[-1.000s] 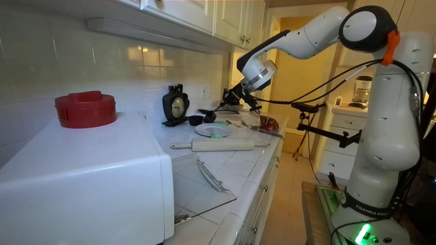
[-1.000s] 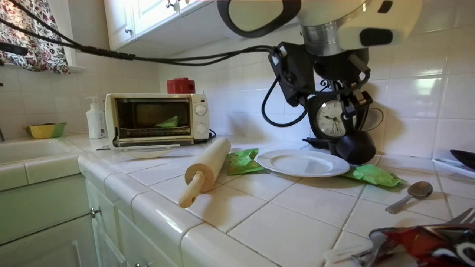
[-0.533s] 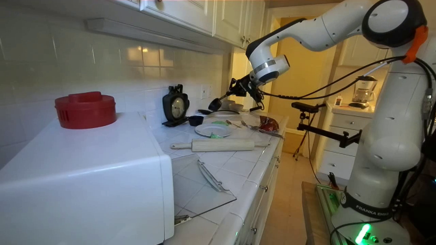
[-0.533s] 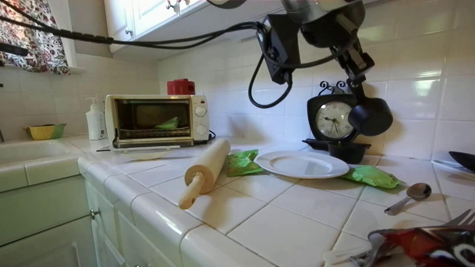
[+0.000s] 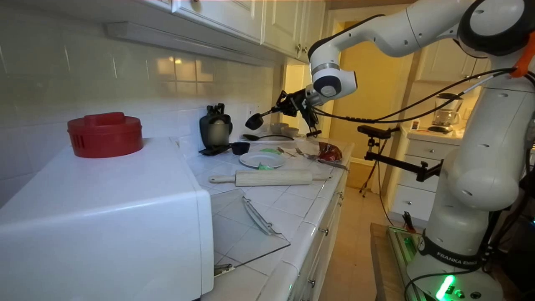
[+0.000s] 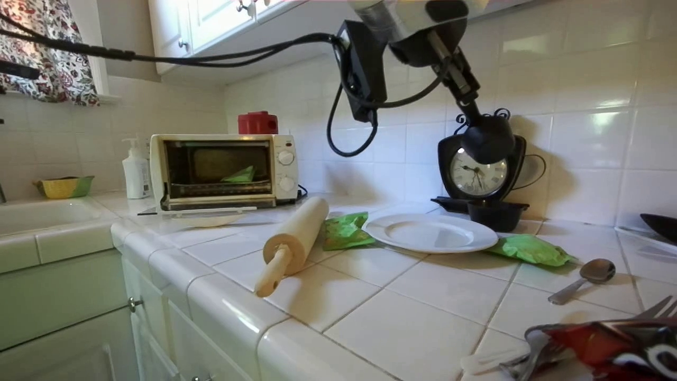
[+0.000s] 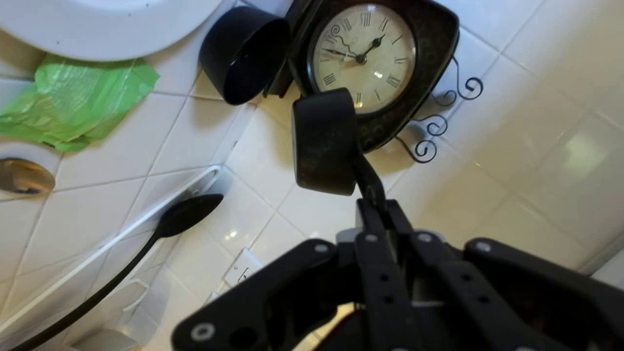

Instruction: Put the black pot on the white plate

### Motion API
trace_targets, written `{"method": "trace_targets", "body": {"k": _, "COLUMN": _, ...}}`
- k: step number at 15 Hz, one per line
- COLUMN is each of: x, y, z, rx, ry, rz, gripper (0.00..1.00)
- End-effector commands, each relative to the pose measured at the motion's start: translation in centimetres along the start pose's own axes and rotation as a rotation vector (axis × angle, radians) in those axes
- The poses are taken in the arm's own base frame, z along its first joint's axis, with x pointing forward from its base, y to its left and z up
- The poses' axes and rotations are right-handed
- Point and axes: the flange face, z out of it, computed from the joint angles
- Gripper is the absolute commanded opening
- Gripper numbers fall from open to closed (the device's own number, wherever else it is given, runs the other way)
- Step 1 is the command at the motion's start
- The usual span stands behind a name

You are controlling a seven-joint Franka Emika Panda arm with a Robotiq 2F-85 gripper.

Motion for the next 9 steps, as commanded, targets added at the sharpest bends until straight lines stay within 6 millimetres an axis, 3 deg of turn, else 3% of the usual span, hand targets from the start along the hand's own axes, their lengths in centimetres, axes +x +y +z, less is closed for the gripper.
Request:
{"method": "trace_targets", "body": {"k": 1, "x": -2.62, "y": -0.09, "z": 0.67, "rx": 0.055, "ry": -0.022, "rz": 0.025, "gripper": 0.02}}
{"method": "trace_targets", "body": {"k": 3, "x": -3.33, "y": 0.64, "z": 0.34, "rx": 0.060, "ry": -0.022, "rz": 0.060, "gripper": 0.02}}
{"method": "trace_targets", "body": {"k": 4, "x": -2.71, "y": 0.10, "z": 0.97, "rx": 0.034, "ry": -0.022, "rz": 0.039, "gripper": 0.07}}
{"method": "trace_targets", "body": {"k": 8, "x": -3.19, "y": 0.65, "z": 1.01, "rx": 0.036, "ry": -0.029, "rz": 0.053, "gripper": 0.07}}
{"method": "trace_targets", "body": {"k": 9, "x": -3.24, "y": 0.38, "z": 0.75, "rx": 0.018, "ry": -0.001, "rz": 0.040, "gripper": 0.02}}
